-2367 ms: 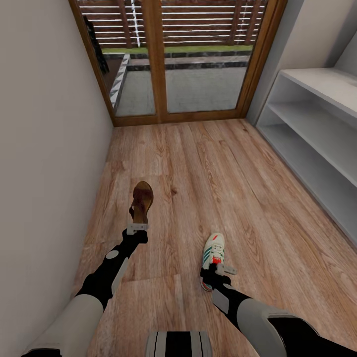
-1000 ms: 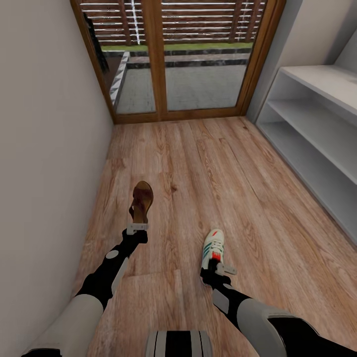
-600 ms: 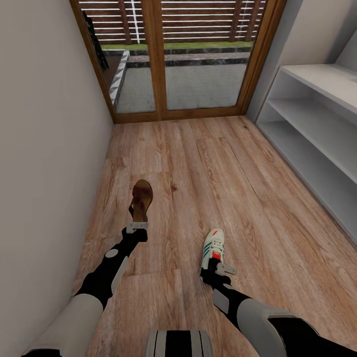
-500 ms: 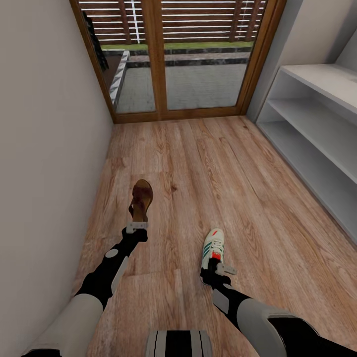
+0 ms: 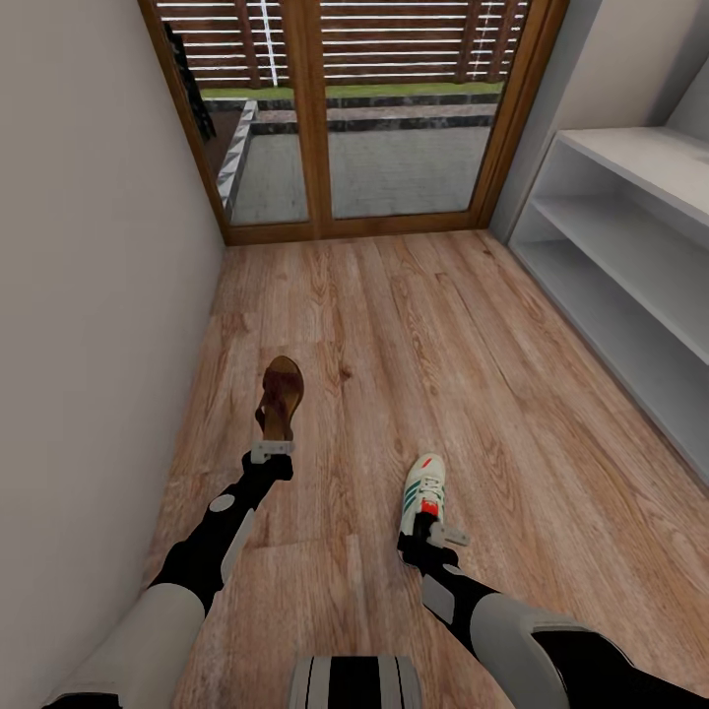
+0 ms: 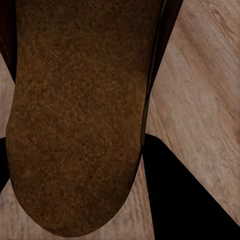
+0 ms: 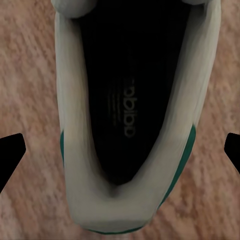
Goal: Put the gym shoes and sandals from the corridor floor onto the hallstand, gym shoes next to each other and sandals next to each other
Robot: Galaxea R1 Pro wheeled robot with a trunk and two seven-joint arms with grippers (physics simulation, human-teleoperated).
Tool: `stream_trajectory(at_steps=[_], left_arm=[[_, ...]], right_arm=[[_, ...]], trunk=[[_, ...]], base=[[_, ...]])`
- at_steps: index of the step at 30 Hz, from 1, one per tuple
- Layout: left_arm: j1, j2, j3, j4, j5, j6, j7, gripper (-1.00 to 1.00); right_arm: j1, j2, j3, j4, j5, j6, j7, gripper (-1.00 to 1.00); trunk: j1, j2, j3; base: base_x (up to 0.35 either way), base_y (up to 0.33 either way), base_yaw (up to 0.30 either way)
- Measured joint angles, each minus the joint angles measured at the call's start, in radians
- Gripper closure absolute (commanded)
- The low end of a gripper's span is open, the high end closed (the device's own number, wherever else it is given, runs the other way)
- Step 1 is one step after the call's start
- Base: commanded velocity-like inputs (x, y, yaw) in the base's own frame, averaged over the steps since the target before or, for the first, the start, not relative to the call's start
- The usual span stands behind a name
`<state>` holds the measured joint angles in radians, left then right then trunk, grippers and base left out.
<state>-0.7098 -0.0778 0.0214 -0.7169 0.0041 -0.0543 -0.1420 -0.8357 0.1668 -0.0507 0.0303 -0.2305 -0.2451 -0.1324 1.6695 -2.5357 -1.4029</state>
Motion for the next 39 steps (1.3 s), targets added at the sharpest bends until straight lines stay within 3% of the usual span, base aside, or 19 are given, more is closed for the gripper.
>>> stream_trajectory(at_steps=[24, 31, 39], left_arm=[[0.000, 0.000, -0.001, 0.000, 0.000, 0.000, 0.000, 1.00], [0.000, 0.000, 0.000, 0.000, 0.000, 0.000, 0.000, 1.00], [0.000, 0.000, -0.001, 0.000, 0.000, 0.000, 0.000, 1.00]], right_arm=[[0.007, -0.001, 0.007, -0.001, 0.002, -0.062, 0.001, -1.00], [0.007, -0.002, 0.099, 0.000, 0.007, -0.075, 0.001, -1.00], [0.019, -0.002, 0.127, 0.002, 0.008, -0.101, 0.001, -1.00]], trunk=[[0.000, 0.000, 0.000], [0.000, 0.000, 0.000], [0.000, 0.000, 0.000]], base=[[0.000, 0.000, 0.000], [0.000, 0.000, 0.000], [0.000, 0.000, 0.000]])
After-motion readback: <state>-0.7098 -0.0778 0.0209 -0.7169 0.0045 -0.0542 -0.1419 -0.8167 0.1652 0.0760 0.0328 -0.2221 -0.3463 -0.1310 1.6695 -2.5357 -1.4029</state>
